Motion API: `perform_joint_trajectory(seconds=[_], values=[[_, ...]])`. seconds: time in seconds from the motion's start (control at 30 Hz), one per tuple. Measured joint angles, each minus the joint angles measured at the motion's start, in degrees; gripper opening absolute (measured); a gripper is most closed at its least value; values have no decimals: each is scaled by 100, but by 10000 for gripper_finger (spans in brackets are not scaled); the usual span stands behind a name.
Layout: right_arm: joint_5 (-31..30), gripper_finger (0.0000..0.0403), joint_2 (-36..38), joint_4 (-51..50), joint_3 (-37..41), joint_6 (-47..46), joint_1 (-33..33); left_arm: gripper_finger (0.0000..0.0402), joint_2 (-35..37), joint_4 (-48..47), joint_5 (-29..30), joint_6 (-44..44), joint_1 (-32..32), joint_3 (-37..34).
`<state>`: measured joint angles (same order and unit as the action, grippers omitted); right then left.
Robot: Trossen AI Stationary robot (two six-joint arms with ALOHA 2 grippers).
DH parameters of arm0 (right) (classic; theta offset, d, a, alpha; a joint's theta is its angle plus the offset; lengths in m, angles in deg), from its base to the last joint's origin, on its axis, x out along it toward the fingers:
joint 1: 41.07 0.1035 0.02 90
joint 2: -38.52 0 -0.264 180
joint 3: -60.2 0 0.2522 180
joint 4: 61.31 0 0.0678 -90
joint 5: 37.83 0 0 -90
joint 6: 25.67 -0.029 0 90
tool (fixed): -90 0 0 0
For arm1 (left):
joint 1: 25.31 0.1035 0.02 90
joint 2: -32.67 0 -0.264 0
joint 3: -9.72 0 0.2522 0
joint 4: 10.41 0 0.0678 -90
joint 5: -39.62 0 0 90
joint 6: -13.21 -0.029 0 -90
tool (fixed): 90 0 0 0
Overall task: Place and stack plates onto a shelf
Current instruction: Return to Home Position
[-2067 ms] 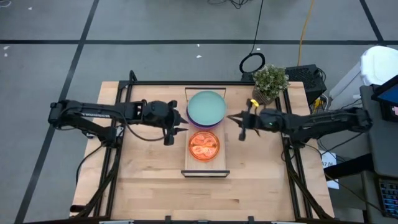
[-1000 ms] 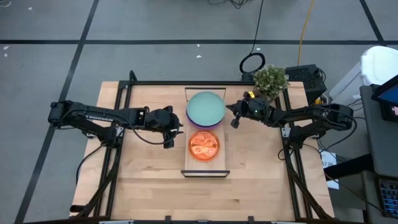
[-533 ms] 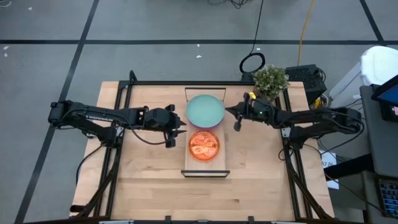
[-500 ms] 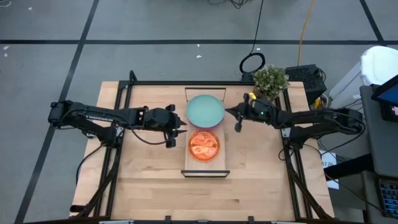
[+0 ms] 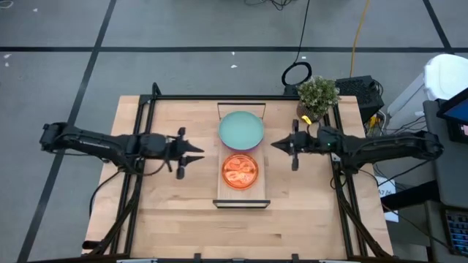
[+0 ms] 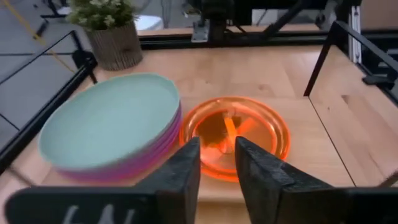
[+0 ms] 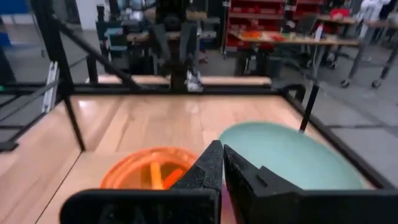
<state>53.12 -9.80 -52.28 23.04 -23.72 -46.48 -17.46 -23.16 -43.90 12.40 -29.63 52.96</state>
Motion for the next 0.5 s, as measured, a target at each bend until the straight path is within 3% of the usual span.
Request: perform_joint_trajectory(seconds=[0.1,0.33,0.5], values=[[-423,0,166,-369,32,-91,373,79,542,210,216,161,-125,-547],[-1729,0,383,-124,654,-132,1227,44,1454,714,603,282,-278,-1466],[-2032,0,467,398,1146,-57,1584,27,1732,770,724,418,-413,-1775]])
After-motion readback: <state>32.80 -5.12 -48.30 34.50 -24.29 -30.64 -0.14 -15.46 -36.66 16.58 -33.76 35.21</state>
